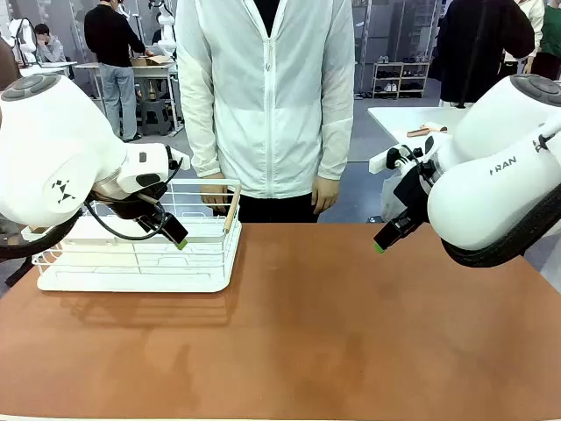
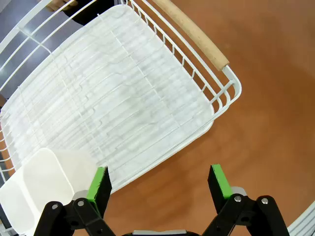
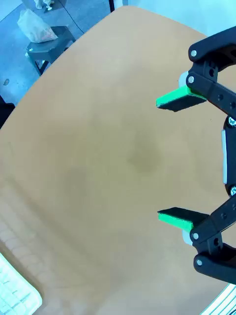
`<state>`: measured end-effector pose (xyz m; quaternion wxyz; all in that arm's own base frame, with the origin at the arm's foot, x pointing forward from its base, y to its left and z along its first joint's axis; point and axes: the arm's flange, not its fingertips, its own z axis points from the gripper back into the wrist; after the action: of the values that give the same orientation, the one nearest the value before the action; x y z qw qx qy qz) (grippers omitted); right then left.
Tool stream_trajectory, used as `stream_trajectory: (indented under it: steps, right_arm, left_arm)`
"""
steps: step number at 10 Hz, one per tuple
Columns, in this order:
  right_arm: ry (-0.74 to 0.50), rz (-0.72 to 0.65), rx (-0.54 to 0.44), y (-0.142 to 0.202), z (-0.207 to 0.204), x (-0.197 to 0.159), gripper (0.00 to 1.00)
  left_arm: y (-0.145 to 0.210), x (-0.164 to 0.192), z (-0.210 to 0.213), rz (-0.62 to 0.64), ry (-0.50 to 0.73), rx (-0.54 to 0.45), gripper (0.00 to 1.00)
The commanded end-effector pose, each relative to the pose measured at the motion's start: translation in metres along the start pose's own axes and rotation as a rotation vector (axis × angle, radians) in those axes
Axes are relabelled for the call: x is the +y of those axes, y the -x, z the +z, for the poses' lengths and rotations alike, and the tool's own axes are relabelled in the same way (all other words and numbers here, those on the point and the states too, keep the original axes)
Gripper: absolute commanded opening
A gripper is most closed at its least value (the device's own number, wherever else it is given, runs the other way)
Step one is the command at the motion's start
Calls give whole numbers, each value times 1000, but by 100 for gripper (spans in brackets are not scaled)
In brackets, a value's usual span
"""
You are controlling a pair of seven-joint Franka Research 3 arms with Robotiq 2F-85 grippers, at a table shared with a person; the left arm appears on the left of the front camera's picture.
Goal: Clean the table.
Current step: Pick up the Lint Roller when the human hands it over.
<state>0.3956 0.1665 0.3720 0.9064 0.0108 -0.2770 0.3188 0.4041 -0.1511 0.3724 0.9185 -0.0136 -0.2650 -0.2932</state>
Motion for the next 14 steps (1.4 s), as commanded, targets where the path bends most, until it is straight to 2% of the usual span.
stream_trajectory:
  steps: [1, 12, 13, 14]
  right_arm:
    - [0, 0, 0, 0, 0, 0, 100]
    - [1, 1, 0, 0, 0, -1, 100]
    - [-46, -66, -2, -17, 22, -16, 100]
    - [-192, -160, 4, -28, 42, -37, 100]
  left_arm:
    - [0, 0, 0, 0, 0, 0, 100]
    - [0, -1, 0, -1, 0, 0, 100]
    - [-20, 8, 23, 51, 85, 6, 100]
    - [-36, 26, 41, 135, 131, 20, 100]
